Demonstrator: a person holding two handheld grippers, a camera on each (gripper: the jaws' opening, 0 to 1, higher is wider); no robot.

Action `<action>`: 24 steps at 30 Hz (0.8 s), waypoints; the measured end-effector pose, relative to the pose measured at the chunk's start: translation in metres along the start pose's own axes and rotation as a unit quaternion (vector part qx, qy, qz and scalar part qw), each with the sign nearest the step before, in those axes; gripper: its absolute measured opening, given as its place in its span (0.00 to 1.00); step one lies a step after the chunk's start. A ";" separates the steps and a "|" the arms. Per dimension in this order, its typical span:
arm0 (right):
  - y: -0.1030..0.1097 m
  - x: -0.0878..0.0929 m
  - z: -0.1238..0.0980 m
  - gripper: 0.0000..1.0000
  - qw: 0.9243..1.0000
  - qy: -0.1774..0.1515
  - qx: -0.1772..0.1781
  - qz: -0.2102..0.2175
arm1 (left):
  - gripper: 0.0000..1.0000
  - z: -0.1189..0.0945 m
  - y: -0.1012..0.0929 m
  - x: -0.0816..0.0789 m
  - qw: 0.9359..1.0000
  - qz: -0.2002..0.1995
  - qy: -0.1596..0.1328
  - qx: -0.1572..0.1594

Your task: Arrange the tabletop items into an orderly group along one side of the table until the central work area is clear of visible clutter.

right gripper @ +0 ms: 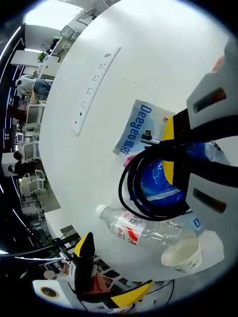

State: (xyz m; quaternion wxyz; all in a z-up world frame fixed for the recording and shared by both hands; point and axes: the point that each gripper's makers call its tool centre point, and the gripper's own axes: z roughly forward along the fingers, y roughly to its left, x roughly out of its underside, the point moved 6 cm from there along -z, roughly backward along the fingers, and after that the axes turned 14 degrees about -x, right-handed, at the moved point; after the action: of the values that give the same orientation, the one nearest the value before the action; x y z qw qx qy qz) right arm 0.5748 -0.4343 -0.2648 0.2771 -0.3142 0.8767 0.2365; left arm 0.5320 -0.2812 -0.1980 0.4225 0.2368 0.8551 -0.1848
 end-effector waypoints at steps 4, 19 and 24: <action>0.000 0.001 -0.001 0.08 1.000 -0.003 0.000 -0.004 | 0.66 0.006 -0.001 0.000 1.000 0.020 0.010 -0.003; 0.005 -0.001 -0.006 0.08 1.000 -0.008 0.001 -0.018 | 0.56 0.034 -0.003 0.002 0.995 0.074 0.060 -0.017; 0.007 -0.003 -0.010 0.08 1.000 -0.012 0.002 -0.021 | 0.49 0.041 -0.004 0.003 0.993 0.088 0.070 -0.019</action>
State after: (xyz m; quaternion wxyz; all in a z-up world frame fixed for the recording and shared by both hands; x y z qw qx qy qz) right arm 0.5683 -0.4341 -0.2536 0.2932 -0.3292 0.8669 0.2328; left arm 0.5538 -0.3047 -0.2234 0.3804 0.3153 0.8619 -0.1138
